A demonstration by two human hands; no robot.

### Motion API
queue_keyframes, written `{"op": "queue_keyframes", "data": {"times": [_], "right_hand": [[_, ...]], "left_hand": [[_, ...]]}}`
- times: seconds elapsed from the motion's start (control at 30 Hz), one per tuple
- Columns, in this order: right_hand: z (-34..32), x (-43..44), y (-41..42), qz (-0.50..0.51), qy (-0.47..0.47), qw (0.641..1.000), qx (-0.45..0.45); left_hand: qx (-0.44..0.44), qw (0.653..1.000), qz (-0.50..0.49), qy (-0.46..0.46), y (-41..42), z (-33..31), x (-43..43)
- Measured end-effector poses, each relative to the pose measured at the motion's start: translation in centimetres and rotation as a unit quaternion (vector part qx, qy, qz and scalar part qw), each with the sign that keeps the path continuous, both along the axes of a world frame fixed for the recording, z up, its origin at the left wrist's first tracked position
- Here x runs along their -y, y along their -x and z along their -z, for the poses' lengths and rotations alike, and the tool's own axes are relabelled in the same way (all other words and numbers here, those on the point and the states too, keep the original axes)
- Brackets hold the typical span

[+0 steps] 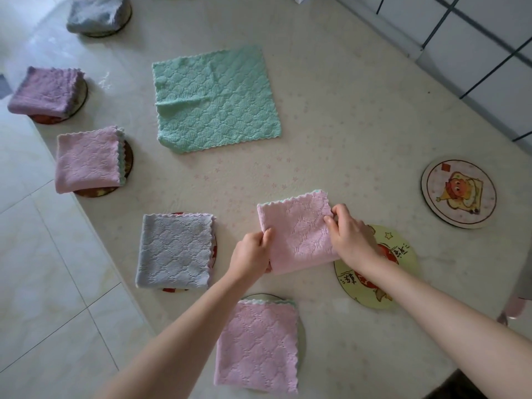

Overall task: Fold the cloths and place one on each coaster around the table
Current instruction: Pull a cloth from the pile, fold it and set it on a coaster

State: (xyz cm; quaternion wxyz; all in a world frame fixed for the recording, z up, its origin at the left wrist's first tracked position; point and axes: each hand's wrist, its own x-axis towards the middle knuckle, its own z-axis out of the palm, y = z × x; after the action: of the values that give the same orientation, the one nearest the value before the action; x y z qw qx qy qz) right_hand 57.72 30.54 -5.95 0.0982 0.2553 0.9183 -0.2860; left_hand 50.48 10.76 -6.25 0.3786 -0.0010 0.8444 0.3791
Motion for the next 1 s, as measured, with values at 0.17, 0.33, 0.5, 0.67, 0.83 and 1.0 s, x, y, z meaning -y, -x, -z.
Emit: {"op": "queue_keyframes", "data": {"times": [0.17, 0.33, 0.5, 0.67, 0.83, 1.0], "right_hand": [[0.0, 0.1, 1.0, 0.003, -0.038, 0.998, 0.054], [-1.0, 0.3, 0.9, -0.006, -0.094, 0.996, 0.008], [-0.8, 1.5, 0.1, -0.161, -0.212, 0.955, -0.131], [1.2, 3.3, -0.2, -0.215, -0.196, 0.956, -0.042], [1.5, 2.1, -1.1, -0.212, -0.206, 0.955, 0.013], [1.2, 1.3, -3.1, -0.144, -0.212, 0.966, 0.016]], "left_hand": [[0.049, 0.998, -0.045, -0.003, 0.5, -0.1, -0.5], [0.046, 0.997, -0.059, 0.032, 0.8, -1.0, -0.5], [-0.434, 0.868, 0.208, 0.126, 0.2, -1.0, 0.4], [-0.403, 0.829, 0.379, 0.082, 0.3, 1.7, 0.7], [-0.359, 0.843, 0.373, 0.149, 0.6, 2.4, 1.7], [-0.377, 0.838, 0.363, 0.154, 1.2, 1.8, 1.8]]}}
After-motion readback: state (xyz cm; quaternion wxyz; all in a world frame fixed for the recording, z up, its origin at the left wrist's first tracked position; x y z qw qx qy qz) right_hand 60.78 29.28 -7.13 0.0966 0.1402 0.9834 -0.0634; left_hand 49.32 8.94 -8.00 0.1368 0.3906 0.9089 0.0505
